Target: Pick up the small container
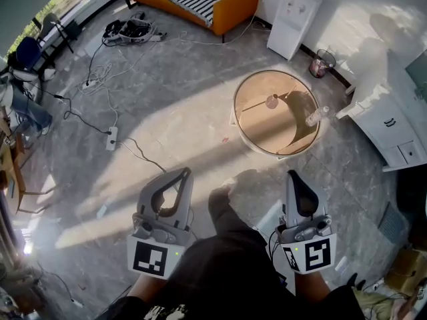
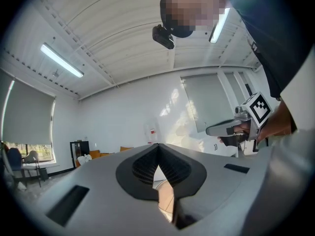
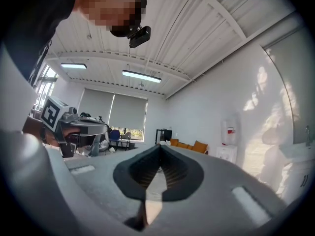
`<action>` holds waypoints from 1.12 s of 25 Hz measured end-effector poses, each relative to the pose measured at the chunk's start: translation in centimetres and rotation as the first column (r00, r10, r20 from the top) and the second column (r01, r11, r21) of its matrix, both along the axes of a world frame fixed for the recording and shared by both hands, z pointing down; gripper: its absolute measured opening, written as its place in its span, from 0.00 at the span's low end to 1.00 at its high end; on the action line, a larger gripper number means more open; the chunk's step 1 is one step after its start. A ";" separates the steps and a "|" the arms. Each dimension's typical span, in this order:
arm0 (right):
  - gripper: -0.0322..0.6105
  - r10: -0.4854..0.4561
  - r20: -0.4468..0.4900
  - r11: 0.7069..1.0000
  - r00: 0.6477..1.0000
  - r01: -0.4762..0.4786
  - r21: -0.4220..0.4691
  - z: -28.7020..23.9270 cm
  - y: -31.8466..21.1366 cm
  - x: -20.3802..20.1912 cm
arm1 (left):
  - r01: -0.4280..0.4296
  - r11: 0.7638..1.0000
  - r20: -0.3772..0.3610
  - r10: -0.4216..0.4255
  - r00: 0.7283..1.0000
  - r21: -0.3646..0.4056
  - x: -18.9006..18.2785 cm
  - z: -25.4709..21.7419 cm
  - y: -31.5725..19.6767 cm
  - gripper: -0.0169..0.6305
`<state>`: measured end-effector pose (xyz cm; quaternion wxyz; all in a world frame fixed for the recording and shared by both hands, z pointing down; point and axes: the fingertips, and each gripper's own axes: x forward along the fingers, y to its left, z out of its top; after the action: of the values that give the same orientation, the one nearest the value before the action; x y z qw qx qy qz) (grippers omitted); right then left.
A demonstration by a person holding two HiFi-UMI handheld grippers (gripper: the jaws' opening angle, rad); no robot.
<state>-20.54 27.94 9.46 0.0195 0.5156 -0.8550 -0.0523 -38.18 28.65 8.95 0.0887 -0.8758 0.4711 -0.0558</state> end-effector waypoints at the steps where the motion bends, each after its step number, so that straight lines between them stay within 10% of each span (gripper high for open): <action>1: 0.04 0.013 -0.002 1.000 1.000 -0.013 -0.003 0.3 -1.0 0.1 | -0.011 1.000 0.002 0.011 1.000 -0.002 0.3 0.2 -1.0 0.03; 18: 0.04 0.143 0.071 0.989 0.987 -0.144 0.013 -1.4 -18.3 4.7 | -0.250 0.968 0.046 0.249 0.967 0.010 9.7 -2.8 -19.3 0.03; 28: 0.04 0.306 0.066 0.950 0.950 -0.309 0.034 -0.6 -21.6 11.2 | -0.441 0.897 0.047 0.440 0.897 0.016 17.3 -1.6 -24.6 0.03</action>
<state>-9.39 6.35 8.89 -0.0095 0.6442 -0.7630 -0.0518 -20.88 4.05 7.33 0.1203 -0.9570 0.2596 -0.0468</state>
